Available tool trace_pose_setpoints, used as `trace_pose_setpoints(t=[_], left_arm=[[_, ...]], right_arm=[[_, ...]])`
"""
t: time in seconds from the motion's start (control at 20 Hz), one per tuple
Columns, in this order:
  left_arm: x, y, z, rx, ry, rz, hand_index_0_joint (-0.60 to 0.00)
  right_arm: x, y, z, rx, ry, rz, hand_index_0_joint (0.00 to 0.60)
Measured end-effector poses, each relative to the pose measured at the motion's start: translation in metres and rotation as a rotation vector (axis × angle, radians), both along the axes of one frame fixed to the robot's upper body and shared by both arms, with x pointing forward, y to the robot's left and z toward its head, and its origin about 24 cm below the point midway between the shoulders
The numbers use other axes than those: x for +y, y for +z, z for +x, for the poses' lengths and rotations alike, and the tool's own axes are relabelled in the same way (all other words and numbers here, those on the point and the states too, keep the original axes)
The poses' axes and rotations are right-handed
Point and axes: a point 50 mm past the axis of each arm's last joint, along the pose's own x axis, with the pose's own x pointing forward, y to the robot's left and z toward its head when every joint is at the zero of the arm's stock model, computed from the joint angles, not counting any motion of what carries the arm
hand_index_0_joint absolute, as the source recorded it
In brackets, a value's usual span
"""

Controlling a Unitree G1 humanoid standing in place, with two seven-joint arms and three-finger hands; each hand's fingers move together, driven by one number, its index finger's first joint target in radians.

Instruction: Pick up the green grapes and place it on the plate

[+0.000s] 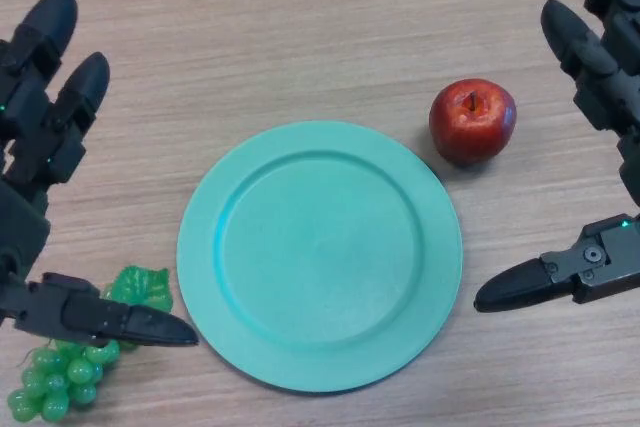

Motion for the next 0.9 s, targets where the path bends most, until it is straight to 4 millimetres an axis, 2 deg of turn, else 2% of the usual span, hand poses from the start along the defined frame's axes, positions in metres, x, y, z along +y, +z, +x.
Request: trace_pose_setpoints(t=[0.4, 0.5, 0.6, 0.65, 0.75, 0.9], left_arm=[[-0.001, -0.004, 0.0, 0.022, -0.005, 0.0, 0.0], [0.005, -0.008, 0.0, 0.006, 0.067, 0.07, 0.0], [0.016, -0.019, -0.004, -0.032, 0.168, 0.124, 0.0], [0.025, -0.032, -0.005, -0.022, 0.198, 0.131, 0.0], [0.045, -0.054, -0.007, 0.067, 0.271, 0.146, 0.0], [0.06, -0.077, -0.015, 0.122, 0.326, 0.195, 0.0]], right_arm=[[0.006, -0.002, 0.0, 0.004, 0.02, -0.015, 0.0], [0.008, -0.002, 0.0, 0.006, 0.017, -0.013, 0.0], [0.011, -0.003, 0.0, 0.003, 0.012, -0.017, 0.0], [0.013, -0.002, 0.001, 0.002, 0.02, -0.015, 0.0], [0.016, -0.001, 0.001, -0.008, 0.034, -0.004, 0.0], [0.02, -0.001, 0.001, -0.012, 0.026, 0.008, 0.0]])
